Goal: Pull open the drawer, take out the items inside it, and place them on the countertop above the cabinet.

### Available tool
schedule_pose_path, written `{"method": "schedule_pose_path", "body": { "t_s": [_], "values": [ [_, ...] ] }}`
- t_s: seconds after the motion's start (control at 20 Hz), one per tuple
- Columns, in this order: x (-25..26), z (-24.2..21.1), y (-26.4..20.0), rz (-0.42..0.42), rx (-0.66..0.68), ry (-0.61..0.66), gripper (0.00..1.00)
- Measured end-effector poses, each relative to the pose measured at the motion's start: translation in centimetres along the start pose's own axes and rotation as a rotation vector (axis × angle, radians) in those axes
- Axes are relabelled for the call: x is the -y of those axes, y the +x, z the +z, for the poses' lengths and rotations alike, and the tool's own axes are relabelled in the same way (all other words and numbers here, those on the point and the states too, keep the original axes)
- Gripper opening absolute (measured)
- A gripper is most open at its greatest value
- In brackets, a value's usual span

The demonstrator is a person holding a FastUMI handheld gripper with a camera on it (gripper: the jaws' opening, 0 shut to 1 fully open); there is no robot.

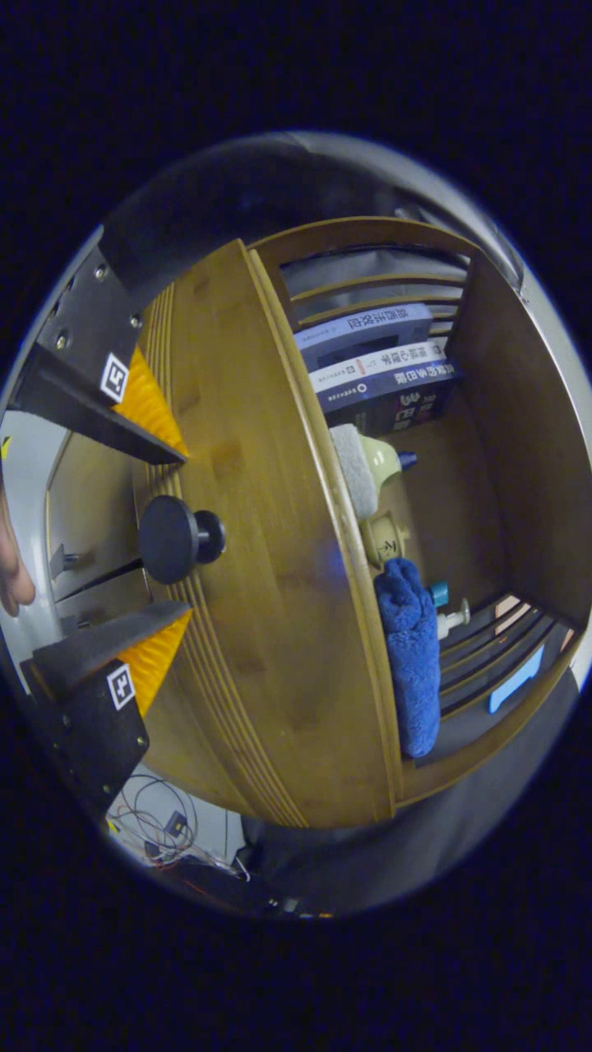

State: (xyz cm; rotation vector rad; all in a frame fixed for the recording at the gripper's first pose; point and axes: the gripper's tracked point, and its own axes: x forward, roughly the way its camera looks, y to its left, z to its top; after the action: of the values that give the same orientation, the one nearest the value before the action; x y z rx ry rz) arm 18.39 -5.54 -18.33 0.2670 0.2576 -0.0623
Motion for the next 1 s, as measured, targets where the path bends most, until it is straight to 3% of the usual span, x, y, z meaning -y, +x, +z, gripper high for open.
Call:
{"method": "schedule_pose_path", "body": {
  "t_s": [0.15,0.4,0.6,1.0],
  "values": [
    [-0.3,-2.4,-0.1,-0.010,-0.059,-0.045,0.98],
    [-1.0,-1.5,-4.3,-0.028,-0.011,-0.059,0.98],
    [-0.8,0.2,-8.1,-0.058,0.012,-0.118,0.98],
    [-4.0,6.1,-13.3,-0.006,0.003,-0.225,0.98]
  ]
}}
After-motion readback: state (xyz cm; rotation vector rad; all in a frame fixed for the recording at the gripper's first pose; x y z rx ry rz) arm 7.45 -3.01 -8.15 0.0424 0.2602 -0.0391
